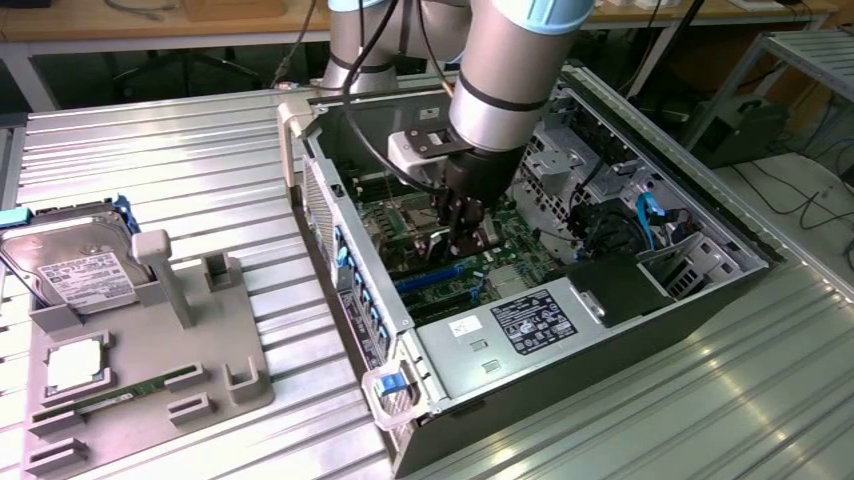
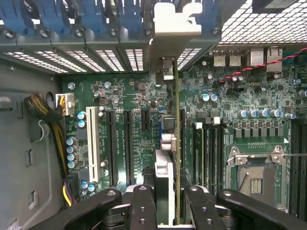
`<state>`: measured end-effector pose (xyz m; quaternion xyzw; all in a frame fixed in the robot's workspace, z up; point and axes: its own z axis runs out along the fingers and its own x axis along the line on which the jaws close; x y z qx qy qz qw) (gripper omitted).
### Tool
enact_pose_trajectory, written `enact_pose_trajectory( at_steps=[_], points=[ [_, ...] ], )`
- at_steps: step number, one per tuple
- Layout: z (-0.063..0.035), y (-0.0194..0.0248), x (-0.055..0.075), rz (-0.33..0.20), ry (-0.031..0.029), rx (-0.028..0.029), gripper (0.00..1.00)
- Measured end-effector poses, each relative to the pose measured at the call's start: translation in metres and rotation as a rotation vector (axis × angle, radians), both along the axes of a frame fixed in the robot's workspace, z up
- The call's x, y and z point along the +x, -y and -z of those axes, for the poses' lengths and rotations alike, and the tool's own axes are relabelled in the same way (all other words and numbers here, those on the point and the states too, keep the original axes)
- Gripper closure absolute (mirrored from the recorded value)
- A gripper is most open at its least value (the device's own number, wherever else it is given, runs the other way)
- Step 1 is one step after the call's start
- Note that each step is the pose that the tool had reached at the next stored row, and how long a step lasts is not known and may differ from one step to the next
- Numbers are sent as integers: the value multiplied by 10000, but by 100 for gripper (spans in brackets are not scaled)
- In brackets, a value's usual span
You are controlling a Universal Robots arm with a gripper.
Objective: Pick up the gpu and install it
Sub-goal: 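Insert the gpu into the slot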
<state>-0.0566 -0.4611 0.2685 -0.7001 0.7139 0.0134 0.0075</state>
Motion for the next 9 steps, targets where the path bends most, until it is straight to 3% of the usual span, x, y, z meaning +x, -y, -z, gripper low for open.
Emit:
enact_pose_trajectory(
  at_steps=[9],
  points=[
    [81, 9, -39, -16, -28, -1, 72]
  ],
)
